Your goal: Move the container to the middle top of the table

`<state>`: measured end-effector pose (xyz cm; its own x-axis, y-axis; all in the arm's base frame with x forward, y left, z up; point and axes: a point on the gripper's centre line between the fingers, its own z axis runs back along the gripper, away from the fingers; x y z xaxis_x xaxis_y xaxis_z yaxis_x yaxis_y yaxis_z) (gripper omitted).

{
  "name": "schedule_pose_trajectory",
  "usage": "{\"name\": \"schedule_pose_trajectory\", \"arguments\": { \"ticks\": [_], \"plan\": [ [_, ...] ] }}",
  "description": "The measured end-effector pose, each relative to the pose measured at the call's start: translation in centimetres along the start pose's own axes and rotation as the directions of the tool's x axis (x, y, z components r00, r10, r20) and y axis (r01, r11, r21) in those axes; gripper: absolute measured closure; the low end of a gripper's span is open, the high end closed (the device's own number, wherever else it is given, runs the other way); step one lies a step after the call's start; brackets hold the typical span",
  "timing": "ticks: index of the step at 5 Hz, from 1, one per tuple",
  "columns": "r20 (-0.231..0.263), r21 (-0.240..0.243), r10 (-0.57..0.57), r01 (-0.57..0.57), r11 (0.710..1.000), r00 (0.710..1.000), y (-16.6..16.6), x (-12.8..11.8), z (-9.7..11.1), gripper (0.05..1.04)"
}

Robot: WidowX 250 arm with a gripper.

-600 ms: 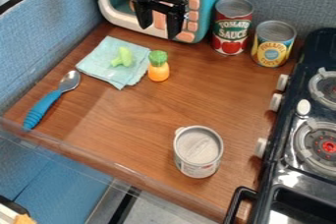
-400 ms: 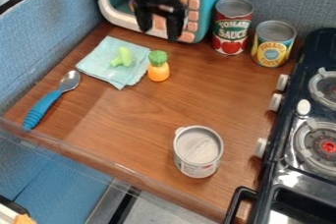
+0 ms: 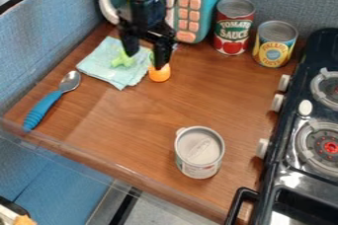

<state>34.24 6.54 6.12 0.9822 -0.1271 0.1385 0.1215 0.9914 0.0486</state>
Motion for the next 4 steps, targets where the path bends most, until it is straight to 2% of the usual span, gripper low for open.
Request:
{"name": "schedule_pose_trajectory", "arguments": {
  "ticks": [1,2,3,4],
  "plan": [
    [-0.001,-0.027,0.009,-0.009,1.0,1.0,-1.4,-3.3,0.8,0.084],
    [0.003,-0.063,0.026,-0.025,0.998,1.0,-2.4,-6.6,0.8,0.084],
    [-0.017,-0.098,-0.011,0.009,0.995,1.0,-5.1,-9.6,-0.2,0.084],
    [-0.052,-0.11,-0.079,0.073,0.991,0.996,-8.5,-11.4,-1.4,0.084]
  ]
}}
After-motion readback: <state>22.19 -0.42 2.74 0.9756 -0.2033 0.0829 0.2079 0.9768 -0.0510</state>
